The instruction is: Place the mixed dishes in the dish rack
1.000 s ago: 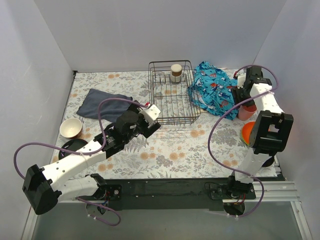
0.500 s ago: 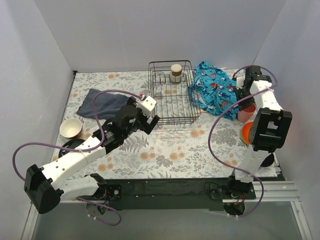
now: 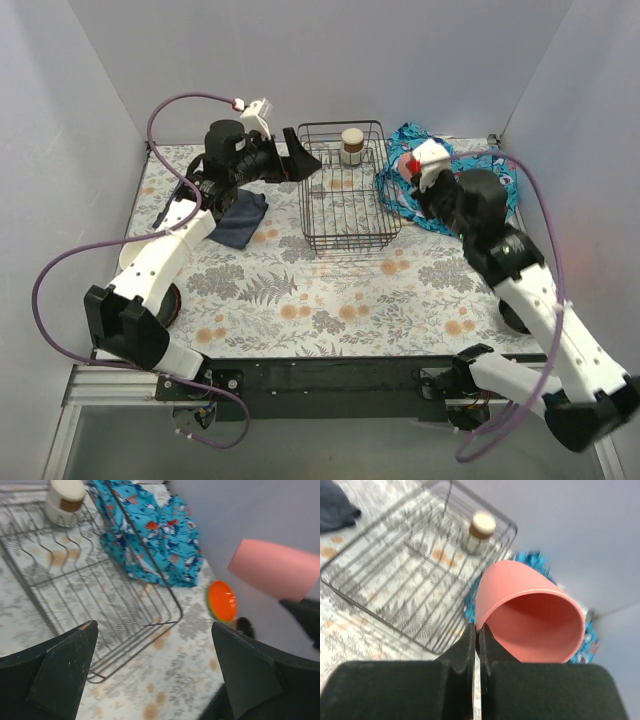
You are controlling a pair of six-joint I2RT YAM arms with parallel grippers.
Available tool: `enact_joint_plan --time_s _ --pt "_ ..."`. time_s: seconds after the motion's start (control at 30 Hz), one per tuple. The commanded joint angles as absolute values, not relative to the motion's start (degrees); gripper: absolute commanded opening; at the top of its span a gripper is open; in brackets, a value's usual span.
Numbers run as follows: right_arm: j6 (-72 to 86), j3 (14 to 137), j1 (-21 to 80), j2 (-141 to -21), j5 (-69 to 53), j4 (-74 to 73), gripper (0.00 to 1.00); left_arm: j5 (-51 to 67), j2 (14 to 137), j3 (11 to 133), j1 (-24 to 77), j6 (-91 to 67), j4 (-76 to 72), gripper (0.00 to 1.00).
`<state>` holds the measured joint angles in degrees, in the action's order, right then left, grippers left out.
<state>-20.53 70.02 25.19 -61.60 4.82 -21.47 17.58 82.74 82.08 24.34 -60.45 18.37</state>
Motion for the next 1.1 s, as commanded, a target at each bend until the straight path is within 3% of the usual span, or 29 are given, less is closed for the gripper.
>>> enact_joint_plan --time_s 0.0,0.1,0.33,0.7,1.07 --pt "-27.84 55.48 38.46 -53.44 22.61 10.05 0.01 41.98 87.09 81.58 16.72 -85.83 10.66 0.98" --pt "-33.82 50.72 47.36 -54.49 32.74 19.13 0.01 47.8 89.12 80.78 16.26 -90.51 3.09 0.98" --pt "-46.57 40.88 55.54 -58.88 34.09 44.59 0.01 52.21 90.97 77.87 16.61 -103.96 -8.95 0.98" --pt "-58.35 38.14 61.87 -74.17 37.09 71.94 0.01 53.35 94.12 77.61 16.61 -114.34 -11.07 0.98" --pt "-60.29 41.74 63.63 -83.22 36.91 76.29 0.01 57.3 97.29 78.84 16.61 -119.61 -17.31 0.98"
